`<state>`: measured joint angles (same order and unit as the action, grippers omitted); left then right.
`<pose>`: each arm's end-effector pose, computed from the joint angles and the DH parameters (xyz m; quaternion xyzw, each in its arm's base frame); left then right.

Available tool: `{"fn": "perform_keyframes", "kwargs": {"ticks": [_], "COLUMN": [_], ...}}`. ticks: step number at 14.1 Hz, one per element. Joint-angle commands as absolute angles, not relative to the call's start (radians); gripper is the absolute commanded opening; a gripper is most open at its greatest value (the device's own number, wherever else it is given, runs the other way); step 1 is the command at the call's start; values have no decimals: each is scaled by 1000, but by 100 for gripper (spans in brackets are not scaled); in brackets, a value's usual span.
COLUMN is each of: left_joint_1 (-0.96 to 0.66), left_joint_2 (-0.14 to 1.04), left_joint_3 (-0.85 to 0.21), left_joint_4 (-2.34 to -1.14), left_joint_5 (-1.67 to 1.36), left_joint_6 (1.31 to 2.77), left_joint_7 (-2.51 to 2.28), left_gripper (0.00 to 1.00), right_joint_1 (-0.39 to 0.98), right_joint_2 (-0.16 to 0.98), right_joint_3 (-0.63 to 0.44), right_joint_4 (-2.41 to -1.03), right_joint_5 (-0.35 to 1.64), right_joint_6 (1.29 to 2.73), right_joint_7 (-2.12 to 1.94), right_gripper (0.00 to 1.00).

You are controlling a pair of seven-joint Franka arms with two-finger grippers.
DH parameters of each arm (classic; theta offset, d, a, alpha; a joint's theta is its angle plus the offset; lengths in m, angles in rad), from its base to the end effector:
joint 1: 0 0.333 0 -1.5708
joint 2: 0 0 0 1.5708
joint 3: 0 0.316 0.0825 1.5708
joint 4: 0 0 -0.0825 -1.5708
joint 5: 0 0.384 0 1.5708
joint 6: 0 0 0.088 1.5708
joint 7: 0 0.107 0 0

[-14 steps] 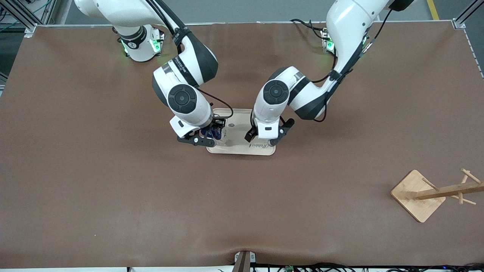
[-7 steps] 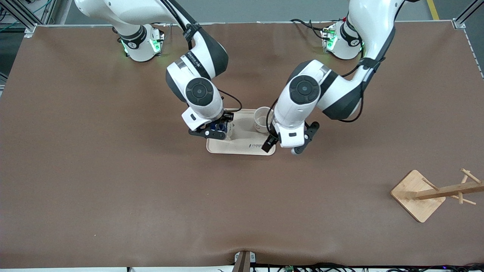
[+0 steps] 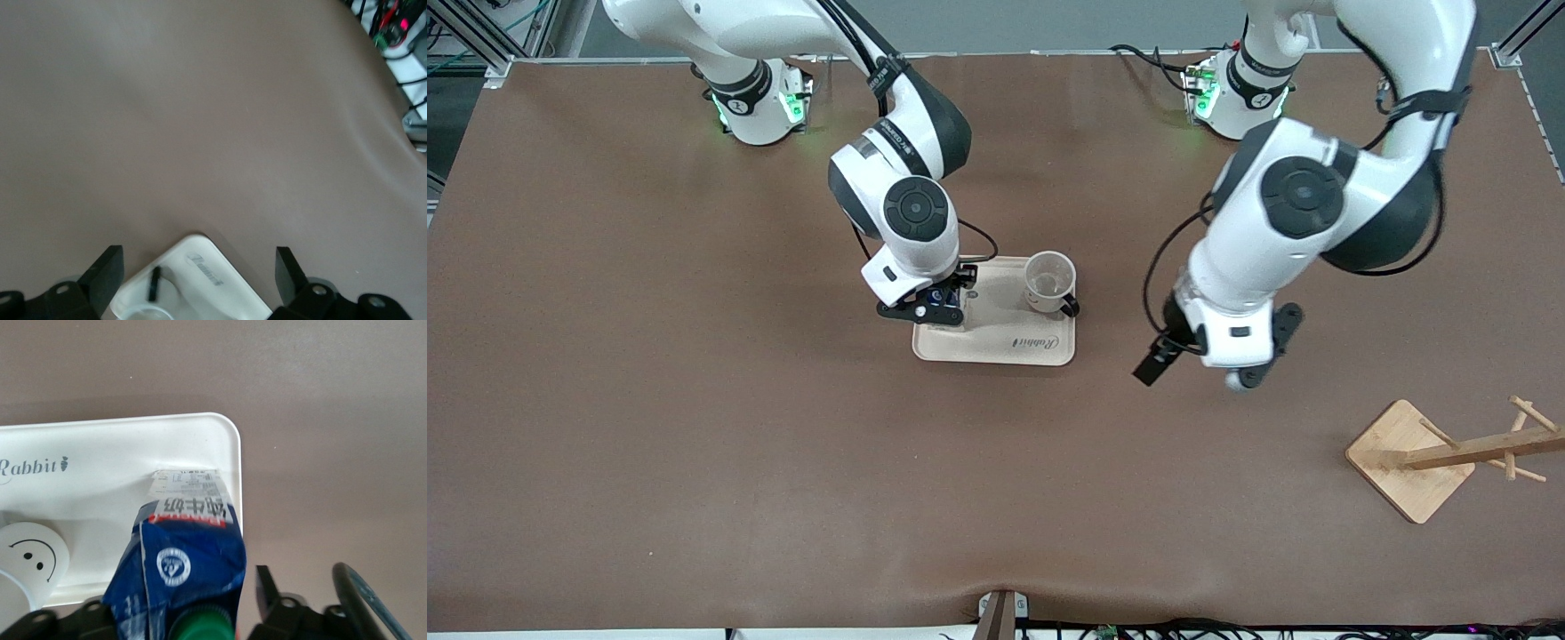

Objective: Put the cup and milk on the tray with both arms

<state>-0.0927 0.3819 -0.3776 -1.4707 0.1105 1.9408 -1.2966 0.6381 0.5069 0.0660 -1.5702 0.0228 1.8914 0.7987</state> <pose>0.6257 -0.2671 0.4838 0.9145 0.4002 0.0245 0.0543 0.5117 0.4295 0.3344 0.9939 -0.0543 -0.0856 0.0434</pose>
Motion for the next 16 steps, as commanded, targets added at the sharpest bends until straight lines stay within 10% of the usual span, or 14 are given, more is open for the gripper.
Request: {"fn": "perform_keyframes", "kwargs": {"ticks": [1, 16], "left_joint_1": [0, 247], "left_joint_2": [304, 149], "left_joint_3": [-383, -387], "left_joint_4": [-1482, -1405], "left_joint_5": [132, 124], "left_joint_6": [1866, 1642], "left_joint_7": [-1117, -435], "left_gripper": [100, 100], "right_joint_1": [650, 439], "right_joint_2": [500, 446], "right_joint_3": [55, 57], "right_joint_4": [-1577, -1189], "right_joint_5": [9, 21], "right_joint_6": [1888, 1525], "right_joint_7": [815, 792], "right_gripper": [100, 100]}}
